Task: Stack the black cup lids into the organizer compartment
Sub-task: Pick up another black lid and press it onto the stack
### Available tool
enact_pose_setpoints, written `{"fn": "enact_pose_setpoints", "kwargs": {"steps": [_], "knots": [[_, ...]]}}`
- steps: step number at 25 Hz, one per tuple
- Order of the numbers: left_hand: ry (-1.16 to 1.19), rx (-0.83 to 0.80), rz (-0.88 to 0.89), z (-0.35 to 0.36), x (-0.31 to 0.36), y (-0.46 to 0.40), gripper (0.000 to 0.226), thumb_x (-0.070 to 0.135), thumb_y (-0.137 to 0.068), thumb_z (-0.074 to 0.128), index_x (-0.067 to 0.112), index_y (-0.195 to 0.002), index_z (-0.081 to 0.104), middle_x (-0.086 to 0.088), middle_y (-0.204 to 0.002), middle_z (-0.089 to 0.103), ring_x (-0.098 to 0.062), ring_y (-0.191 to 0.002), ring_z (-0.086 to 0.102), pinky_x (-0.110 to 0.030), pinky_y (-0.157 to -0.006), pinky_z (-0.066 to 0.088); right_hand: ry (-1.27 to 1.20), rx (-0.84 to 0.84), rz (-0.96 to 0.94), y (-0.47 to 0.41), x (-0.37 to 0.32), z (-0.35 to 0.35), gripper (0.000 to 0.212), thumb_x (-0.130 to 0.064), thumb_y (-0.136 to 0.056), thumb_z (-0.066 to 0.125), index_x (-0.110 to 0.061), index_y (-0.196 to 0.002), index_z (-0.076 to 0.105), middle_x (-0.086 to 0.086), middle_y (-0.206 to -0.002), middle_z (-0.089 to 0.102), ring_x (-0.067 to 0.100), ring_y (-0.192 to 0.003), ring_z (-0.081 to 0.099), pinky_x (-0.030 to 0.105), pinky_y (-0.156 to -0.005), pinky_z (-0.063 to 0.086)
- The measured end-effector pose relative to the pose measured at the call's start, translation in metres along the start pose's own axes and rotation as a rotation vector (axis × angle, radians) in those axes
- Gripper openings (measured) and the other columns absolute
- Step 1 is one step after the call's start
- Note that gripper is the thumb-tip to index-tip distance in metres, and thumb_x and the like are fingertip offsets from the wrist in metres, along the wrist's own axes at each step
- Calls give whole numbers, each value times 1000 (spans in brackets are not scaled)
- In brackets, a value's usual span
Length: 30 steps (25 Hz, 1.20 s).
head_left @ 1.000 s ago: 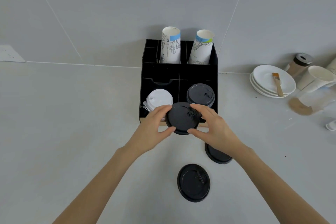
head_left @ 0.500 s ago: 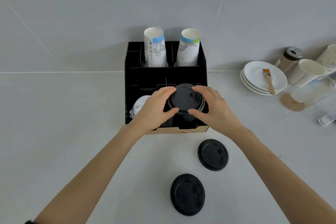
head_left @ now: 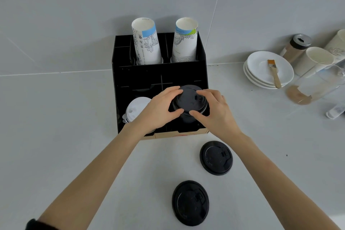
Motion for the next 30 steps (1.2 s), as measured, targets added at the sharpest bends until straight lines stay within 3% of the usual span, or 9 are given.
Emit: {"fn": "enact_pose_setpoints", "kwargs": {"steps": [7,15,19,30], "knots": [[-15,-36,-14,5,-6,-6,57,23,-83,59,13,-133,33,-3,-148,30,-18,-134,32,-26,-107,27,-17,-11,64,-6,5,10,64,-26,-78,66,-14,-132,33,10,-132,41,27,-122,37,32,-99,35],[-1,-45,-34,8,-7,-3,58,20,-83,59,13,-134,31,-4,-149,28,-20,-135,30,-30,-110,27,-16,4,64,-3,6,11,65,-25,-77,67,-13,-132,34,10,-133,40,27,-121,36,27,-97,32],[-42,-25,-24,4,-3,1,61,21,-83,59,14,-135,29,-6,-148,27,-21,-136,25,-32,-111,23,-11,-20,50,-1,3,5,63,-26,-78,65,-16,-131,34,9,-135,39,27,-123,35,33,-102,32],[-107,-10,93,12,32,33,50,20,-85,55,18,-131,36,-2,-140,39,-19,-126,36,-34,-105,33,-34,-29,106,40,18,-22,58,-27,-83,59,-21,-134,30,7,-137,38,25,-127,35,36,-103,31]]}}
Point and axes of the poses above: each hand's wrist, its own y-axis away from the middle knuckle, its own z-axis out of the palm, x = y × z, the point moved 4 cm from there along -y, towards the middle knuckle
